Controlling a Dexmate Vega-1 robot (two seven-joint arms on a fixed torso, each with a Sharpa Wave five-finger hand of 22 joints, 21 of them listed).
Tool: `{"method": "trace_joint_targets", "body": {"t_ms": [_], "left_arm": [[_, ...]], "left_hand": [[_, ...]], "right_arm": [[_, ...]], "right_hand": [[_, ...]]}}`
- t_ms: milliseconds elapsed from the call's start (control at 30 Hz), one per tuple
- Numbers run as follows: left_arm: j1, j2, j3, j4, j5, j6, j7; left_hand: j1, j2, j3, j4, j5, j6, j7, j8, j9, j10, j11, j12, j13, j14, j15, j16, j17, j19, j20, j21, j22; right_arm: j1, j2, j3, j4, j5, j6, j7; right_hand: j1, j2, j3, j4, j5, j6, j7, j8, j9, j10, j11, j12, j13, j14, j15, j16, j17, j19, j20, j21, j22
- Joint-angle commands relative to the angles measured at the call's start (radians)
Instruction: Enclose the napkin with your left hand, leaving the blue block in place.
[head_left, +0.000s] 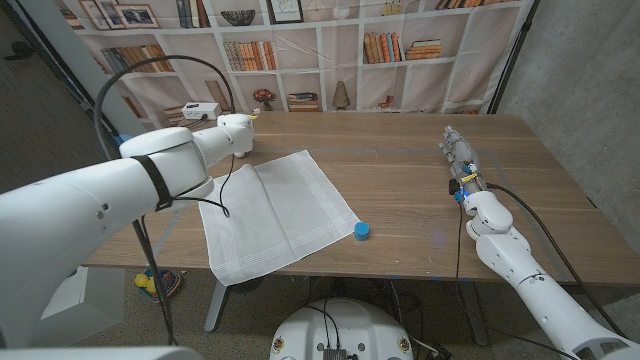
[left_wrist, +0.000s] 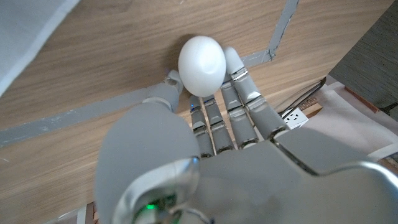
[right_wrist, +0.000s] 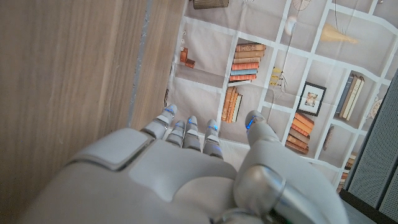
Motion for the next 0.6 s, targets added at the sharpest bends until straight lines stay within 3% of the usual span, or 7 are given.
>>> {"method": "trace_joint_targets", "body": {"t_ms": [33, 100, 200, 600], "left_arm": [[0.01, -0.03, 0.041, 0.019, 0.015, 0.062, 0.083], [0.011, -0.037, 0.038, 0.034, 0.016, 0.052, 0.098], [0.01, -0.055, 0.03, 0.067, 0.013, 0.041, 0.116], [0.009, -0.118, -0.026, 0.058, 0.067, 0.298, 0.167]], "left_hand": [[0.131, 0.073, 0.008, 0.008, 0.007, 0.11, 0.036, 0.022, 0.036, 0.089, -0.014, 0.055, 0.048, 0.145, -0.202, 0.076, 0.077, 0.038, -0.093, 0.081, 0.01], [0.15, 0.076, 0.01, 0.013, 0.007, 0.129, 0.038, 0.024, 0.044, 0.129, -0.031, 0.079, 0.073, 0.182, -0.206, 0.098, 0.104, 0.046, -0.094, 0.115, 0.011], [0.162, 0.073, 0.011, 0.012, 0.007, 0.141, 0.044, 0.027, 0.05, 0.14, -0.034, 0.089, 0.09, 0.203, -0.207, 0.108, 0.118, 0.061, -0.098, 0.14, 0.011], [0.175, 0.069, 0.014, 0.015, 0.008, 0.152, 0.044, 0.025, 0.055, 0.141, -0.009, 0.096, 0.118, 0.21, -0.207, 0.109, 0.137, 0.047, -0.095, 0.17, 0.009]], "right_arm": [[0.024, 0.006, -0.007, 0.03, 0.003, 0.003, 0.016], [0.026, 0.007, -0.007, 0.033, 0.003, 0.004, 0.017], [0.028, 0.007, -0.006, 0.036, 0.004, 0.005, 0.02], [0.019, -0.006, -0.001, 0.012, -0.003, 0.006, 0.016]], "right_hand": [[-0.003, 0.001, -0.001, 0.001, 0.002, 0.009, -0.003, -0.002, 0.003, 0.007, 0.002, 0.006, 0.004, 0.005, 0.001, 0.003, 0.006, 0.012, -0.002, 0.0, 0.005], [-0.003, 0.001, -0.002, 0.002, 0.002, 0.009, -0.002, -0.003, 0.003, 0.007, 0.002, 0.005, 0.004, 0.005, 0.001, 0.003, 0.006, 0.012, -0.001, 0.0, 0.005], [-0.004, 0.002, -0.002, 0.002, 0.002, 0.009, -0.004, -0.003, 0.003, 0.007, 0.001, 0.005, 0.004, 0.006, 0.001, 0.003, 0.006, 0.013, -0.001, 0.0, 0.005], [-0.004, 0.003, -0.004, 0.002, 0.002, 0.009, -0.002, -0.005, 0.003, 0.008, 0.001, 0.003, 0.004, 0.006, 0.002, 0.002, 0.006, 0.013, -0.001, 0.0, 0.005]]}}
